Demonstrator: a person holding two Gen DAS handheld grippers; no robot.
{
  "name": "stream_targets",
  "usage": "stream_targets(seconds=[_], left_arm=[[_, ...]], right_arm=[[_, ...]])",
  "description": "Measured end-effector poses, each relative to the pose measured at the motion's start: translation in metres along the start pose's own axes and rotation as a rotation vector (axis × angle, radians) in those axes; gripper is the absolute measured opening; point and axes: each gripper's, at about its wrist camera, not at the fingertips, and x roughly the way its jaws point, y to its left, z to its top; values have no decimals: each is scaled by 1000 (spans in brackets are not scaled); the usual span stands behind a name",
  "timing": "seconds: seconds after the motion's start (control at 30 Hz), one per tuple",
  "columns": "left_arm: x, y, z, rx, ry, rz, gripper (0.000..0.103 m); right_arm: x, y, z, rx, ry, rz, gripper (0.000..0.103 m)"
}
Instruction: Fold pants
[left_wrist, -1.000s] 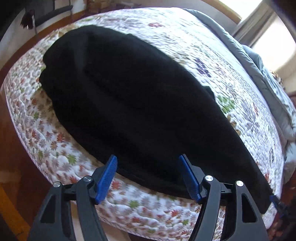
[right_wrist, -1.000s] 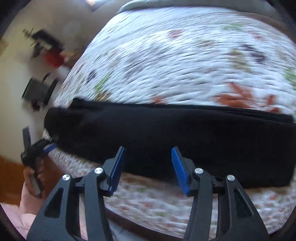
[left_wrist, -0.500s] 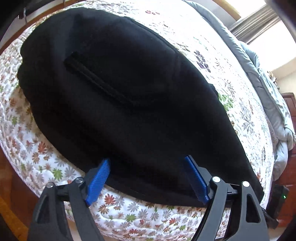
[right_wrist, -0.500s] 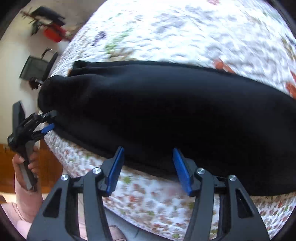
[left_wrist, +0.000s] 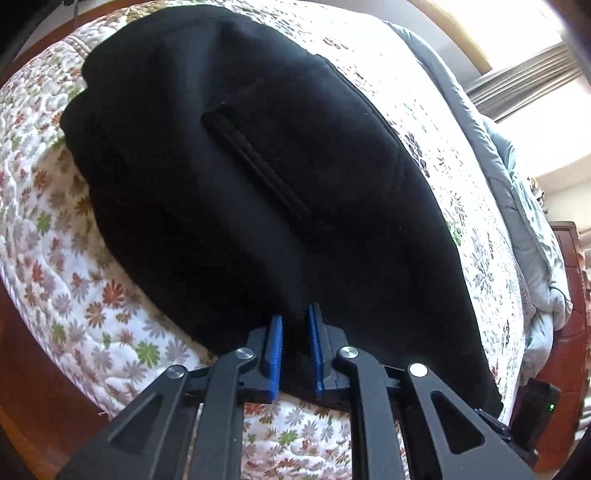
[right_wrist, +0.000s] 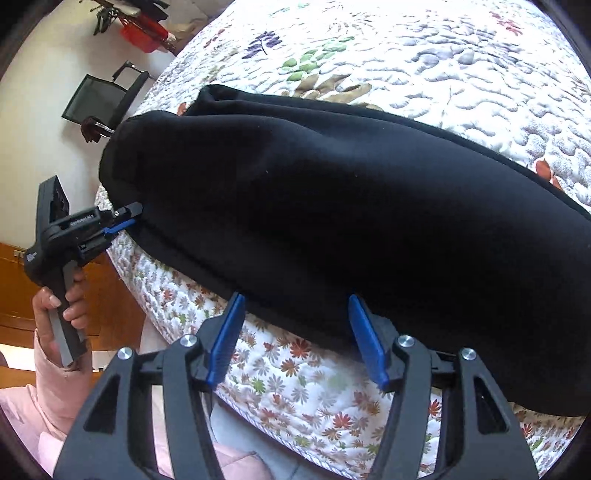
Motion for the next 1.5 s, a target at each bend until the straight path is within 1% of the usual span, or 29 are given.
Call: stream_targets(seconds=[0.03,0.07,0.13,0.17,0.2,0.27,0.3,0.33,0.4,0.47,0.53,0.63,0.67,0.73,0.8,0.87,0.9,0.93,0.97,1.0,1.03,1.07,1.17,1.23,1.33,1.43,1.47,1.5], left_arm=[[0,-1,0,12,5,6,15],[0,-1,-1,20,10,14,18],[-2,3,-2,16,11,16,29],[-4,5,-2,-19,-26,47,38],[-5,5,-1,-19,-28,47,43],[-10,6,1,-13,-41,74,46],[-12,5,2,-9,-48,94,47],[-15,7,3,-7,-62,118,48],[-19,11,7,-12,-79,143,55],[-19,16,12,-27,-76,135,56],[-15,19,21,-35,-58,123,59],[-10,17,30,-25,-46,127,64],[-10,16,31,-26,-47,127,64],[-10,13,34,-21,-59,138,61],[-7,11,37,-22,-61,158,48],[-5,13,41,-41,-61,155,44],[-5,14,40,-45,-61,153,41],[-6,16,40,-50,-61,149,40],[-10,22,39,-51,-62,145,38],[-12,26,37,-54,-64,142,36],[-17,33,33,-57,-66,137,35],[-17,34,33,-58,-67,135,34],[-20,40,31,-53,-70,136,32],[-24,48,28,-43,-72,141,32],[-28,55,25,-27,-75,149,32],[-32,56,22,-35,-67,131,32],[-34,59,21,-40,-63,119,32],[-37,64,19,-45,-61,109,31]], right_arm=[[-4,2,3,-10,-12,1,59],[-4,4,8,-17,-21,1,59],[-16,11,24,-45,-51,20,59],[-18,15,32,-57,-58,25,59],[-20,21,45,-79,-66,23,59],[-20,32,68,-120,-82,11,59],[-17,39,84,-135,-84,14,59],[-14,42,93,-141,-80,14,59],[-4,54,114,-164,-76,15,59],[10,65,129,-174,-65,19,59],[25,72,142,-180,-51,22,59],[44,78,156,-182,-37,24,59],[47,80,158,-182,-36,30,59],[57,86,166,-185,-41,37,59],[66,89,176,-178,-43,26,59],[73,90,183,-179,-30,51,52],[78,92,186,-183,-17,72,44],[81,93,187,-189,-6,82,33],[86,96,188,-197,5,80,27],[90,98,190,-202,7,48,10],[91,98,191,-201,2,15,4],[90,97,193,-195,-9,18,3],[75,84,204,-115,-82,75,3],[70,76,214,-66,-120,76,3],[83,71,225,-51,-105,25,3],[100,67,226,-53,-75,-79,0],[101,64,224,-44,-65,-60,0],[97,60,220,-29,-71,-6,5]])
